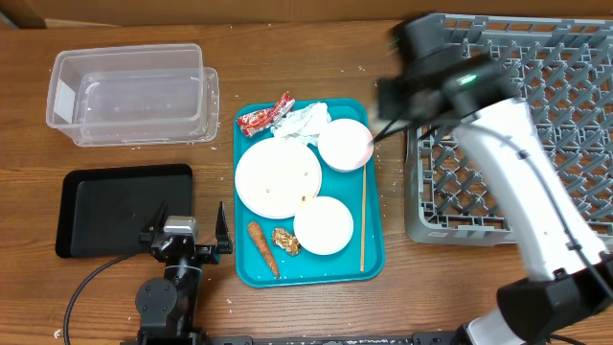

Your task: Sort waste into correct bins and load items into the dishwasher

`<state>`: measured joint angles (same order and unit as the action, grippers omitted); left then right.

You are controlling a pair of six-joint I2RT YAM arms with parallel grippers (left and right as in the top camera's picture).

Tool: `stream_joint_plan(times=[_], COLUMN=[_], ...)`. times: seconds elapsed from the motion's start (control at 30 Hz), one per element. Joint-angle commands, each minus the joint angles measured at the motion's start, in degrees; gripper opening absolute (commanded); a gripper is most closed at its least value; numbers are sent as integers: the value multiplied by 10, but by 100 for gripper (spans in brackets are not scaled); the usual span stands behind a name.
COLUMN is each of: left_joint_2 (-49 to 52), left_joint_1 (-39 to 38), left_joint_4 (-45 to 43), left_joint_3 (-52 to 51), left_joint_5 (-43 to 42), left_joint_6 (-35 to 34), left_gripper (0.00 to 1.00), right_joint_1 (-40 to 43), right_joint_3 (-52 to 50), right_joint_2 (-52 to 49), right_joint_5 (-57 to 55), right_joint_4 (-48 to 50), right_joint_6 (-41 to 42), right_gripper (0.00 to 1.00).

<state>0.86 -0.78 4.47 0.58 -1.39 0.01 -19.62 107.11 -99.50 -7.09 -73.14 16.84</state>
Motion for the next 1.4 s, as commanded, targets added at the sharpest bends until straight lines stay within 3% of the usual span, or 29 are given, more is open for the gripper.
stream_joint_plan(times=[0.0,0.27,0.53,0.97,1.03,1.1,1.37], left_joint_2=[-6,-6,-6,-6,-6,-6,-6], left_joint_1=[2,2,2,2,2,2,2], left_joint_4=[0,0,0,0,0,0,0], left_joint_3=[-3,-3,-3,-3,-3,-3,-3], left_joint_5=[3,3,3,3,3,3,3], left_joint_6=[7,7,7,7,7,7,7], left_gripper=[100,100,100,100,100,100,100], right_joint_1=[134,392,537,561,561,561,561], right_joint_3=[25,23,23,19,19,19,30], right_joint_2=[5,3,-38,-123,-123,-123,-120], right_joint_5=[-23,35,59,55,55,55,85], right_joint_4=[19,88,107,132,133,135,115], right_joint_6=[-21,-18,-19,-18,-18,-19,-18], right_gripper=[57,57,58,65,70,82,83])
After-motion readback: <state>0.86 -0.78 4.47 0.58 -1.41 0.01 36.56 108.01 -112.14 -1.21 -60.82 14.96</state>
